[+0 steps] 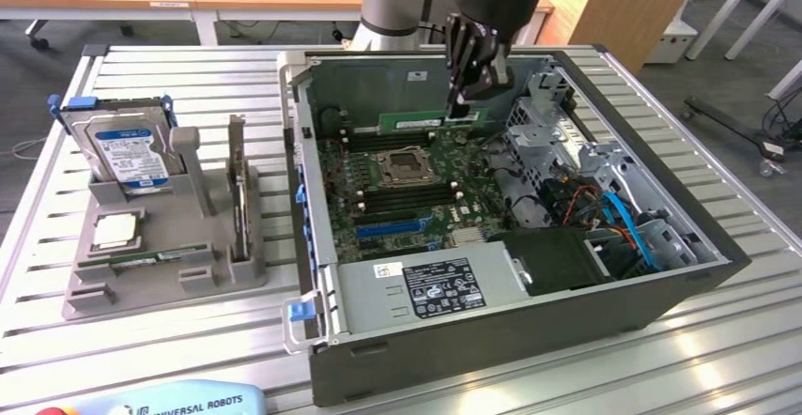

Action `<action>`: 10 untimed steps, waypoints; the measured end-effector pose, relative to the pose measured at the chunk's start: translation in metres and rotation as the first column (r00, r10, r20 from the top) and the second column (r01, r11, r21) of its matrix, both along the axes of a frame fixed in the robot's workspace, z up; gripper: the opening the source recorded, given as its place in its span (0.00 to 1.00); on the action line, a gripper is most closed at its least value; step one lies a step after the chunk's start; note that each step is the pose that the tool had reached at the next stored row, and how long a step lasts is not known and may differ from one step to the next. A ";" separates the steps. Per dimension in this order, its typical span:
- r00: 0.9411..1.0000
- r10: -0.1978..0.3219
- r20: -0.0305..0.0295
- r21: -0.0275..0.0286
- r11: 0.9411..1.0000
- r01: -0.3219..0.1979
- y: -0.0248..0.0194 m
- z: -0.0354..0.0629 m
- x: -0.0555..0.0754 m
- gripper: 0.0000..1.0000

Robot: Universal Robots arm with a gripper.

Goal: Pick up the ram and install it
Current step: 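Pick up the ram and move it above insertion slot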

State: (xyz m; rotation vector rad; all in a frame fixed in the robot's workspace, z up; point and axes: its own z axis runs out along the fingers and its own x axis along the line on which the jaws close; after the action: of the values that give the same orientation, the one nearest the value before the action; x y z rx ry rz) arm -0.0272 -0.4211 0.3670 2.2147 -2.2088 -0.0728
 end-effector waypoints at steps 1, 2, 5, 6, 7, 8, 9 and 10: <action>1.000 0.000 0.000 0.000 1.000 0.000 0.0000 -0.0006 0.000 0.12; 1.000 0.000 0.000 0.000 1.000 0.000 0.0000 -0.0013 0.000 0.12; 1.000 -0.001 0.000 0.000 1.000 0.001 0.0000 -0.0039 0.000 0.12; 1.000 -0.001 0.000 0.000 1.000 0.001 0.0000 -0.0040 0.000 0.12; 1.000 -0.001 0.000 0.000 1.000 0.001 0.0000 -0.0040 0.000 0.12; 1.000 -0.001 0.000 0.000 1.000 0.001 0.0000 -0.0041 0.000 0.12; 1.000 -0.001 0.000 0.000 1.000 0.001 0.0000 -0.0041 0.000 0.12; 1.000 -0.001 0.000 0.000 1.000 0.001 0.0007 -0.0045 0.000 0.12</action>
State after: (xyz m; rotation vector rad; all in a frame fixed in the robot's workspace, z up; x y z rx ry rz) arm -0.0273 -0.4204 0.3624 2.2137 -2.2104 -0.0731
